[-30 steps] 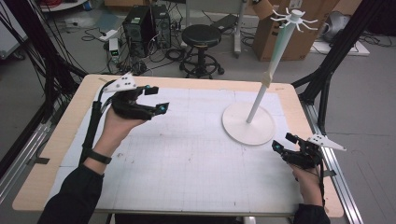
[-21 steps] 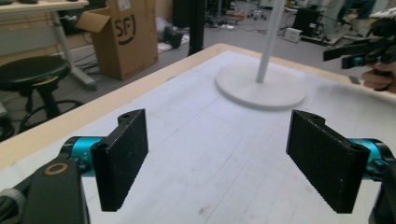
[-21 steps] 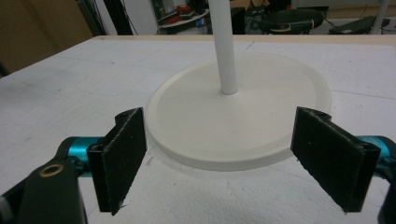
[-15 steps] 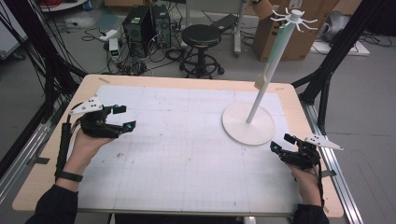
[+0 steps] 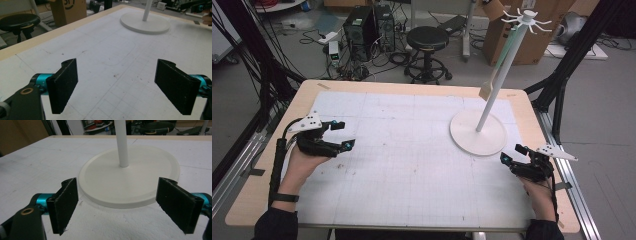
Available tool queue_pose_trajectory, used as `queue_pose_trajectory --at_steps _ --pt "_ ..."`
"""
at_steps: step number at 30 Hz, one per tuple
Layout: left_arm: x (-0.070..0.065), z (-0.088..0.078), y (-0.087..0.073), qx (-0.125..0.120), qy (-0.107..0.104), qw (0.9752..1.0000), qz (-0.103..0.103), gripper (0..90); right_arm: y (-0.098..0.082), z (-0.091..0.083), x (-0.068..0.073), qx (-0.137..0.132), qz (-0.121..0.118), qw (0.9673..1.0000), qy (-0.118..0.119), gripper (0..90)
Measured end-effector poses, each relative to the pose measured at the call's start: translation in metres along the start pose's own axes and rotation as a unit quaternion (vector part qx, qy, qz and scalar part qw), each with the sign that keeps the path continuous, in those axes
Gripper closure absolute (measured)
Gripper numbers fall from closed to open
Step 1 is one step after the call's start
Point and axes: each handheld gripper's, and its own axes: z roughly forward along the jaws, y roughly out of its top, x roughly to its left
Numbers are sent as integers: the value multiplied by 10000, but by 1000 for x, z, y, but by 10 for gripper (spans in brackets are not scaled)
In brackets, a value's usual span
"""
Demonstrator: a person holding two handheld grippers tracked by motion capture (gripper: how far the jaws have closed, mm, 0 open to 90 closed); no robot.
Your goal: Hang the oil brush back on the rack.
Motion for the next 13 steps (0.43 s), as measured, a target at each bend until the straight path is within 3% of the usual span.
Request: queue_pose_trajectory --at_steps 6,13 --pt "6 -7 -15 -149 54 9996 -252 205 0 0 0 12 11 10000 1 173" --pt "6 -9 -19 -218 24 9993 -317 204 -1 2 1 70 4 10000 -2 173"
